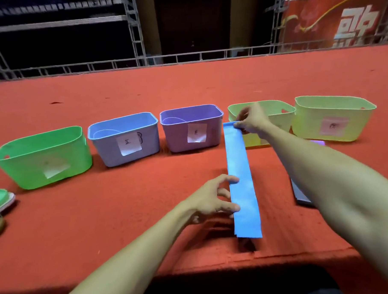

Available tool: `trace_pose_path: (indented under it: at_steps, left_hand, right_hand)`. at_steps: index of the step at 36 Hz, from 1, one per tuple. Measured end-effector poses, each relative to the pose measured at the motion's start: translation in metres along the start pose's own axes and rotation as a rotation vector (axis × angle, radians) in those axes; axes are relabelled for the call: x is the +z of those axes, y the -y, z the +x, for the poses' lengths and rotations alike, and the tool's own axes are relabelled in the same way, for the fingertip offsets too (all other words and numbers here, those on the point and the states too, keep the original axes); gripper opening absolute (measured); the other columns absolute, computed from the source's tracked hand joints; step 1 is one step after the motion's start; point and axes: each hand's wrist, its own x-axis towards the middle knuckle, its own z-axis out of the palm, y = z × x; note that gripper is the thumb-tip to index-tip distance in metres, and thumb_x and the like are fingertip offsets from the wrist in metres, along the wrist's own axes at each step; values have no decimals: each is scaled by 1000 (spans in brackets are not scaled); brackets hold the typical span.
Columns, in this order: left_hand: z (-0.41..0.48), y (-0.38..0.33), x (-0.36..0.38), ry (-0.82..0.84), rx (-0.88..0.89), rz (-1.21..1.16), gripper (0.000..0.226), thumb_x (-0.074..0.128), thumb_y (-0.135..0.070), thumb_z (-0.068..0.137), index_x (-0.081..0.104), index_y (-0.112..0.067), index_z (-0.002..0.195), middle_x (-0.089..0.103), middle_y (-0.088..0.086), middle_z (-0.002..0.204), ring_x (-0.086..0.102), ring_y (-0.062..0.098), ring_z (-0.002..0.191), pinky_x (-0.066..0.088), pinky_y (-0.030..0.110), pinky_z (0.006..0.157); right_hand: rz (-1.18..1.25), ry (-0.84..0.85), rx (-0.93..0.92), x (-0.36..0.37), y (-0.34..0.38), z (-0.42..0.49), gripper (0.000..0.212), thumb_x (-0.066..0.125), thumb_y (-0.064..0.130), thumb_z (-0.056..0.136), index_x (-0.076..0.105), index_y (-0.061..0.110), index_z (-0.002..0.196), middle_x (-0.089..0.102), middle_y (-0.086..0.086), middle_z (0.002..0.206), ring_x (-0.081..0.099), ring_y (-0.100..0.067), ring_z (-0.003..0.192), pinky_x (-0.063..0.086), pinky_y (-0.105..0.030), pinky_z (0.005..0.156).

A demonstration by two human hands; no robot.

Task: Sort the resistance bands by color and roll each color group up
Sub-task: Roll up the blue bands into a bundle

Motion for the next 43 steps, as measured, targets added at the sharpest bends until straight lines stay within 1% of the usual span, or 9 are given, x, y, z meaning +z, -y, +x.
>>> trace_pose_path:
  at_steps: [4,14,20,23,28,33,37,40,43]
  left_hand:
    - [-18,14,-15,-2,-72,-23,64,68,14,78,46,-14,132,49,4,76,56,13,53,52,23,56]
    - [-30,47,-22,-36,-208,-4,62,71,11,77,48,-14,128,51,-1,53,55,11,48,56,41,76]
    - [-26,43,-26,-41,-233,122,66,74,8,76,45,-8,133,56,-5,47,58,8,45,54,25,59]
    - [-21,35,-26,-16,-211,360,69,80,-5,74,48,-10,135,62,-5,60,60,5,52,51,23,65]
    - [-15,23,-30,12,-187,703,68,84,-26,71,52,-17,131,68,8,104,63,25,102,46,29,85]
    - [-9,22,-29,39,-197,808,66,85,-28,68,51,-20,124,43,-12,65,48,17,68,40,27,71]
    - [-5,24,-33,68,-191,793,63,86,-30,67,52,-22,119,50,-10,60,59,17,58,37,24,55]
    - [-2,25,-38,116,-170,790,58,85,-32,69,55,-20,117,54,-9,61,51,2,49,40,26,57]
    - [6,25,-50,128,-167,662,43,83,-27,74,64,-15,110,62,-7,58,53,2,46,43,21,56]
  right_hand:
    - [-89,26,-6,38,-5,-5,20,76,0,69,62,12,60,63,-10,66,57,-20,61,55,-37,62]
    - [-119,108,25,101,-41,-13,13,80,1,69,70,9,68,67,-10,67,56,-16,56,49,-26,53]
    - [-183,129,30,120,-60,-11,13,84,10,65,71,10,69,70,-7,70,59,-15,65,46,-25,63]
    - [-180,138,27,126,-68,-14,13,84,11,66,72,10,71,70,-4,71,60,-15,67,45,-25,65]
    - [-165,140,-4,132,-76,-15,13,83,9,67,74,7,76,71,-5,76,64,-17,72,47,-26,70]
    - [-178,153,-31,131,-79,-14,13,84,11,67,73,11,74,70,-4,73,61,-14,69,45,-26,68]
    - [-147,146,-36,131,-80,-16,15,84,10,66,71,13,73,68,-2,71,60,-12,67,43,-23,66]
    - [-123,149,-37,132,-81,-18,18,84,9,66,68,15,72,66,-1,69,60,-11,66,41,-21,65]
    - [-123,152,-48,131,-82,-19,20,84,10,67,67,17,73,65,1,68,59,-10,65,39,-20,60]
